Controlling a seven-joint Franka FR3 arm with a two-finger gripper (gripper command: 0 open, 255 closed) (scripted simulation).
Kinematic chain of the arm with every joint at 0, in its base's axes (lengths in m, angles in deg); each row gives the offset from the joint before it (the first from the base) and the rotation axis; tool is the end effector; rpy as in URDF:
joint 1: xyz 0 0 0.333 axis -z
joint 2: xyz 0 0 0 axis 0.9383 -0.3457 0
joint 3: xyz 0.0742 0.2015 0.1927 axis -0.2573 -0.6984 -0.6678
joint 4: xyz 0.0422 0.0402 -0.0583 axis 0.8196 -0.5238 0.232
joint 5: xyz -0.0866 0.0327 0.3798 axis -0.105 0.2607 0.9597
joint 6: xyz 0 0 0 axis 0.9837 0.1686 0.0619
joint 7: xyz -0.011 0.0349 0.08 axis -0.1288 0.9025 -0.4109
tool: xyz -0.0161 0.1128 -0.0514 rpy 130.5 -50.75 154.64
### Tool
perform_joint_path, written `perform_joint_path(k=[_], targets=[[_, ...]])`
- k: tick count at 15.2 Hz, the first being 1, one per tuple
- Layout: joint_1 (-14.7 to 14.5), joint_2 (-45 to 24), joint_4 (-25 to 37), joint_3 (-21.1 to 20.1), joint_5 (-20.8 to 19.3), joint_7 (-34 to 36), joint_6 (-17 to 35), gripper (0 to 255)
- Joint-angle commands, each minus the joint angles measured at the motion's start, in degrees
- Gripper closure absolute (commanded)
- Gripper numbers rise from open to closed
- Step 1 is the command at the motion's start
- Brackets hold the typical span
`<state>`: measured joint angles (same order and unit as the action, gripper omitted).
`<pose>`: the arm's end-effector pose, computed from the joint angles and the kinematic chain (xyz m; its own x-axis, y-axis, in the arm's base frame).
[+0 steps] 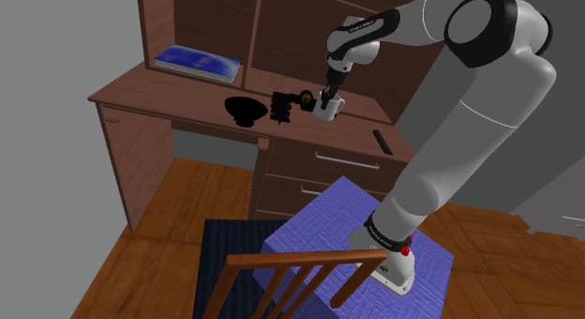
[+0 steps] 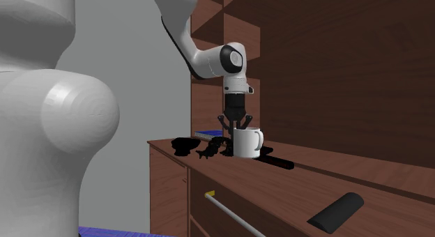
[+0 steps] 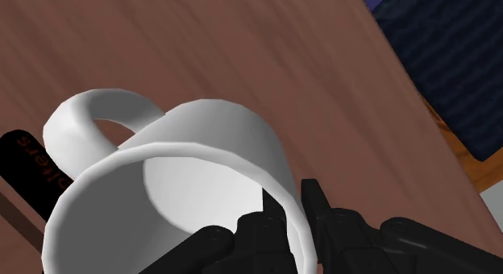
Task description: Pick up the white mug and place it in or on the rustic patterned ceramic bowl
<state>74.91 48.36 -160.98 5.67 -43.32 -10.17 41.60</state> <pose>0.4659 -0.2584 0.3544 0.9866 0.1630 -0.0061 0.1630 -0.9866 0.0004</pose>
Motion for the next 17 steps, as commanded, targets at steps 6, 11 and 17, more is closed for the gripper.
perform_joint_path(k=[6, 11, 17], targets=[[-0.15, 2.10, 3.57, -0.20, -0.93, 0.77, -5.51, 255], [-0.22, 3.32, 6.23, -0.35, -1.41, 1.13, -9.29, 255], [-0.30, 4.35, 9.83, -0.52, -1.78, 1.41, -13.85, 255]])
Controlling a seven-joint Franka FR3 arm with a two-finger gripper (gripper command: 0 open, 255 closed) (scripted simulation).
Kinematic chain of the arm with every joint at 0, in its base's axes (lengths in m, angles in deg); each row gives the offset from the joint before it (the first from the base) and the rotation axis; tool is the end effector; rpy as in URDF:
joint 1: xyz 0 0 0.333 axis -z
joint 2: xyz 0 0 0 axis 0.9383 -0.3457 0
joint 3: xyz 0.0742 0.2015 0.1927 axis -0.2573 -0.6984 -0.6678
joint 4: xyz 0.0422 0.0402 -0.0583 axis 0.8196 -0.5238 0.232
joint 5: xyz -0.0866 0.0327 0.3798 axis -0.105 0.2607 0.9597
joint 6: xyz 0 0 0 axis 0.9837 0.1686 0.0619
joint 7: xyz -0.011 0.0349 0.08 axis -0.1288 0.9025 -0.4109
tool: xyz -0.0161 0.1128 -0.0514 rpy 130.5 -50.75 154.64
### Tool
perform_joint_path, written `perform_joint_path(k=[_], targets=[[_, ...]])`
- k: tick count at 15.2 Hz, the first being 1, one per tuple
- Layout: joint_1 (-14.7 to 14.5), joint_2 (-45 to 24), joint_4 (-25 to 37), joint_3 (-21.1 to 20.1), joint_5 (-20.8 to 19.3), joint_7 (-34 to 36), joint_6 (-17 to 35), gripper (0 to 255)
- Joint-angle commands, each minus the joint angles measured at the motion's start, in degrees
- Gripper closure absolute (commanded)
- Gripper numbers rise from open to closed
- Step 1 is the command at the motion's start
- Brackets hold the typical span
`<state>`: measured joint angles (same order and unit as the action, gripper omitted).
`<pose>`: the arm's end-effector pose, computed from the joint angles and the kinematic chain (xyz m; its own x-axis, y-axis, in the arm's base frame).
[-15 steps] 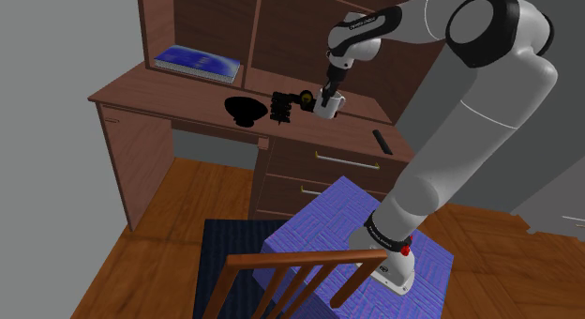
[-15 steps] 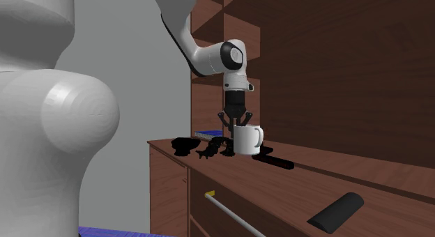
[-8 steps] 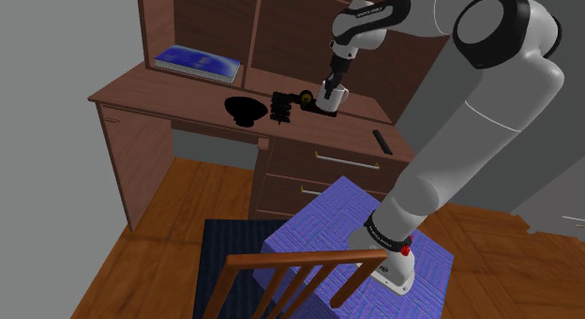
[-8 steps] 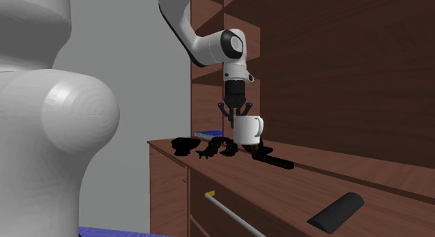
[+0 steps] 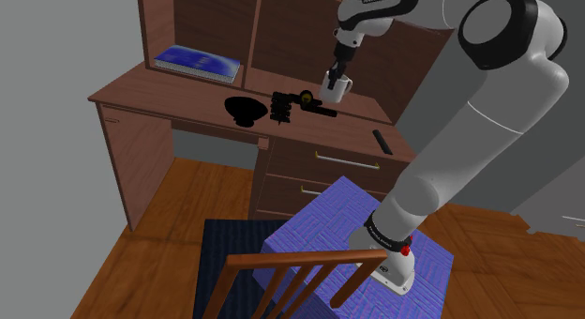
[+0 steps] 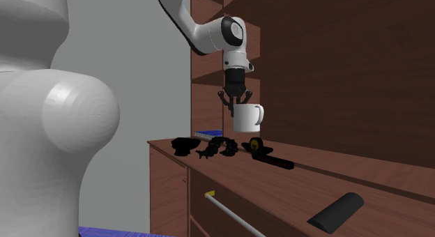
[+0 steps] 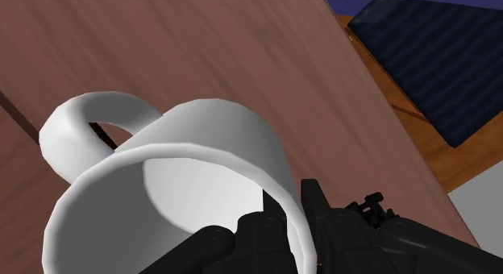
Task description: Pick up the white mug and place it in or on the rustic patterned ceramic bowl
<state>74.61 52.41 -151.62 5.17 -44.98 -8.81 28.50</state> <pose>0.4702 -0.2585 0.4451 0.9866 0.1630 -0.0061 0.1630 -0.9866 0.0004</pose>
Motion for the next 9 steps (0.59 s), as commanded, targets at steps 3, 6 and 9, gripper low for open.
perform_joint_path(k=[3, 6, 9], targets=[[-0.04, 0.64, 2.44, -0.10, -0.22, 0.13, -3.03, 255], [-0.69, 0.72, 3.58, -0.89, -0.16, 1.50, -4.28, 255], [-2.56, 0.24, 4.38, -3.08, 0.22, 5.42, -4.71, 255]])
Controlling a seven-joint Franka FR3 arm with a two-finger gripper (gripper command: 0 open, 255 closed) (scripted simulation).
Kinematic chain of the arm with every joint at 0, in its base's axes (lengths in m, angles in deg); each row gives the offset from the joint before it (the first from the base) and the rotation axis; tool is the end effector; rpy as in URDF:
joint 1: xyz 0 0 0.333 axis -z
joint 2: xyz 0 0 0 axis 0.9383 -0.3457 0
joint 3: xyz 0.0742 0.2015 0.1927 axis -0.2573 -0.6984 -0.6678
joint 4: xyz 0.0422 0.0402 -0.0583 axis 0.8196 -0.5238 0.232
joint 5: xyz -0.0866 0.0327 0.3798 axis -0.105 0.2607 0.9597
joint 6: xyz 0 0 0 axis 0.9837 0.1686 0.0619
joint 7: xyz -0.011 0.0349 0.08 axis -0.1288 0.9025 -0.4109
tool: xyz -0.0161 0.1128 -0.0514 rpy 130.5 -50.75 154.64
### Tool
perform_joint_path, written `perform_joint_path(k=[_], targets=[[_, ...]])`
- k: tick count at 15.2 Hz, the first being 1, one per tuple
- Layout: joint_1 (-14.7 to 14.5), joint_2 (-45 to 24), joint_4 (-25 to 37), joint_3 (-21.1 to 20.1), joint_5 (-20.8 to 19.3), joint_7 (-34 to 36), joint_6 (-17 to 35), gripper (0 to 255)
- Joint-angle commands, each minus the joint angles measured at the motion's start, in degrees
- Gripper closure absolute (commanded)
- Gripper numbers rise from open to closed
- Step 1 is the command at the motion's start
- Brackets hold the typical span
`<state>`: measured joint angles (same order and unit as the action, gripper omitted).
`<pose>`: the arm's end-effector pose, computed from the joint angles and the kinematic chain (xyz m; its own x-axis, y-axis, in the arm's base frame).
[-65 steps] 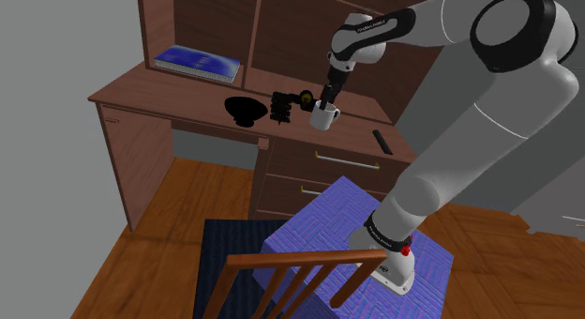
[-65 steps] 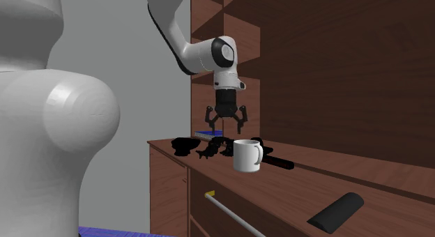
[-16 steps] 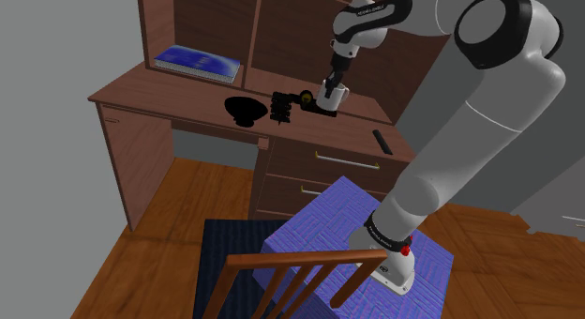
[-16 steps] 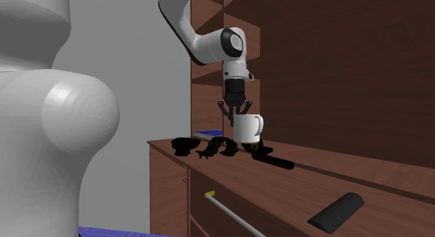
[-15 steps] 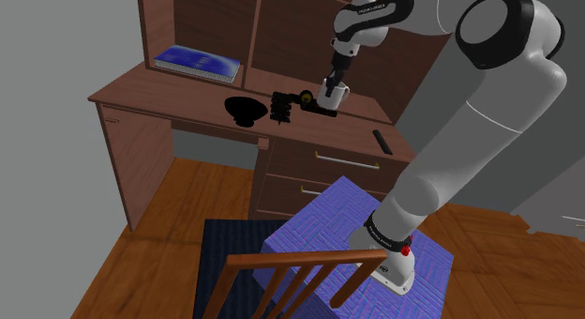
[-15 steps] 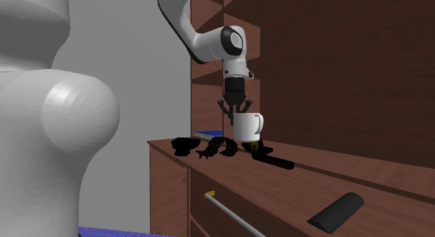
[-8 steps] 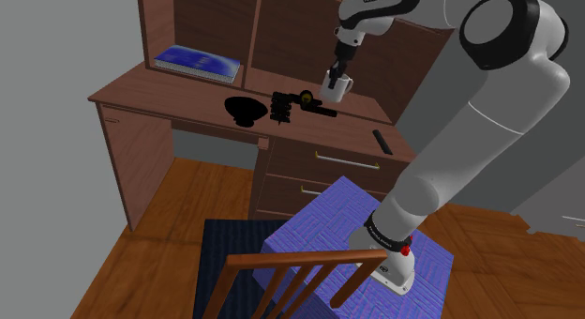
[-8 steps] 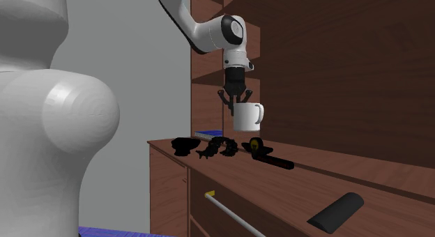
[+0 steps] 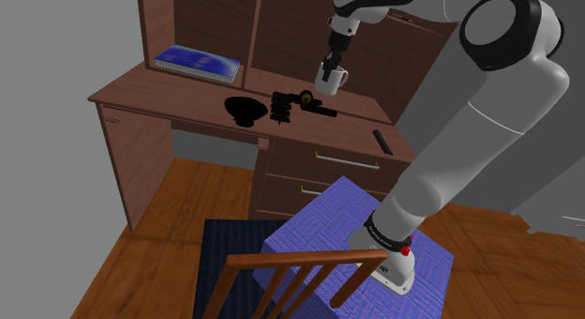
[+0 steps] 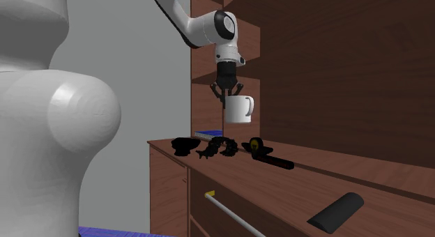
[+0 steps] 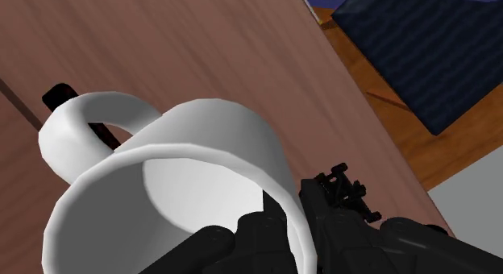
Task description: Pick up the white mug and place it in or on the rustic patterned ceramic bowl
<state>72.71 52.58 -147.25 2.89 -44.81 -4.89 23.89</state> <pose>0.4894 -0.2251 0.4764 0.9865 0.1639 -0.0063 0.1639 -0.9865 0.0005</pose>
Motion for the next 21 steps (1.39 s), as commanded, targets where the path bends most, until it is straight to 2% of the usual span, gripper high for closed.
perform_joint_path(k=[1, 11, 21], targets=[[-1.29, -0.20, 0.41, -1.50, 0.20, 2.77, -0.26, 255], [-7.29, -5.95, 8.15, -7.90, 2.10, 14.63, -2.57, 255], [-12.89, -17.02, 23.74, -12.78, 3.63, 25.08, -7.20, 255]])
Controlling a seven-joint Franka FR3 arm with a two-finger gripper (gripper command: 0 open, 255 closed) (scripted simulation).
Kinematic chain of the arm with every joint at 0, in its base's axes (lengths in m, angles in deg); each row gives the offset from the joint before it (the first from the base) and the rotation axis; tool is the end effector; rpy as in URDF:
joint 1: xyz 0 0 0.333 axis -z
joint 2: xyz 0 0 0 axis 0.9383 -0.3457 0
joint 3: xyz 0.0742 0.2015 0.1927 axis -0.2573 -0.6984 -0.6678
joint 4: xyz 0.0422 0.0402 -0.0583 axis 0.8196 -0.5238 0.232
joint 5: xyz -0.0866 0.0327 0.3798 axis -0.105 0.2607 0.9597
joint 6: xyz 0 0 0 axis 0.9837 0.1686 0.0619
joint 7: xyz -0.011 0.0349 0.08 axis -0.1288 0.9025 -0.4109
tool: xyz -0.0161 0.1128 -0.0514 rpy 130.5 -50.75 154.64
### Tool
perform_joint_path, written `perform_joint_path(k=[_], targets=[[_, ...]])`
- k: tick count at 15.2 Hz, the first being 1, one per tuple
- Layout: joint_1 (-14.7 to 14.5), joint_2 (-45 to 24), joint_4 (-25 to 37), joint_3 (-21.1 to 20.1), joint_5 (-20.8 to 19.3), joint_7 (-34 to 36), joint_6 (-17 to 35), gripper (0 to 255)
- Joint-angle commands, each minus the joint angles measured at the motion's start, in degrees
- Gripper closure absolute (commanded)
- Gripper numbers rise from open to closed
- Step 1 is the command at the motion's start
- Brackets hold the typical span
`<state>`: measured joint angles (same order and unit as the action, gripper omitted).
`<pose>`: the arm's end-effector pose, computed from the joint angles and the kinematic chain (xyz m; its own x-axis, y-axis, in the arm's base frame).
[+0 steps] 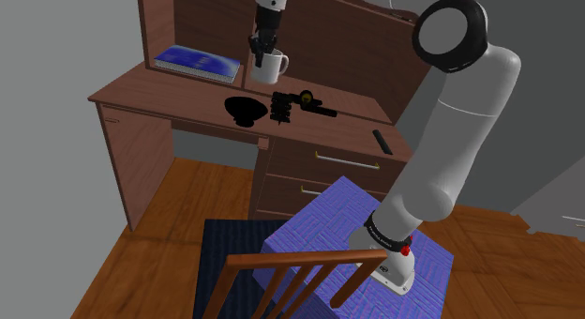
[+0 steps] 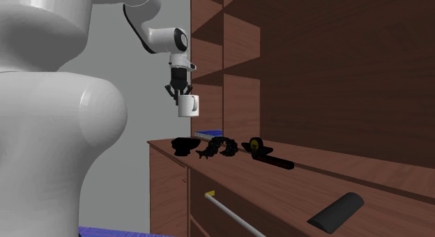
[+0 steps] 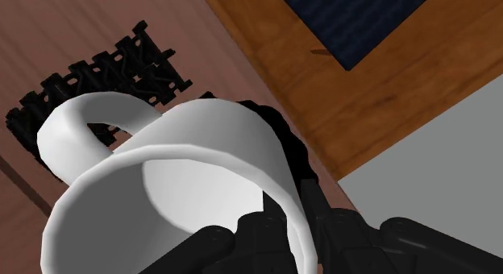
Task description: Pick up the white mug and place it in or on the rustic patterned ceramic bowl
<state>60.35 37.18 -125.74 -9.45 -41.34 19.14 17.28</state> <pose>0.6124 0.0170 0.4950 0.9865 0.1639 -0.0066 0.1639 -0.9865 0.0006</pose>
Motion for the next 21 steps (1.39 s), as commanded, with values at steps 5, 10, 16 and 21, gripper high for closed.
perform_joint_path(k=[5, 10, 16, 21], targets=[[-1.39, -3.56, 2.03, -1.05, 0.30, 2.48, 1.55, 255], [-1.45, -3.61, -1.74, -1.09, 0.33, 2.45, 5.38, 255], [-1.49, -4.12, -5.67, -1.13, 0.43, 2.37, 9.81, 255], [-1.49, -4.47, -7.13, -1.16, 0.49, 2.33, 11.61, 255]])
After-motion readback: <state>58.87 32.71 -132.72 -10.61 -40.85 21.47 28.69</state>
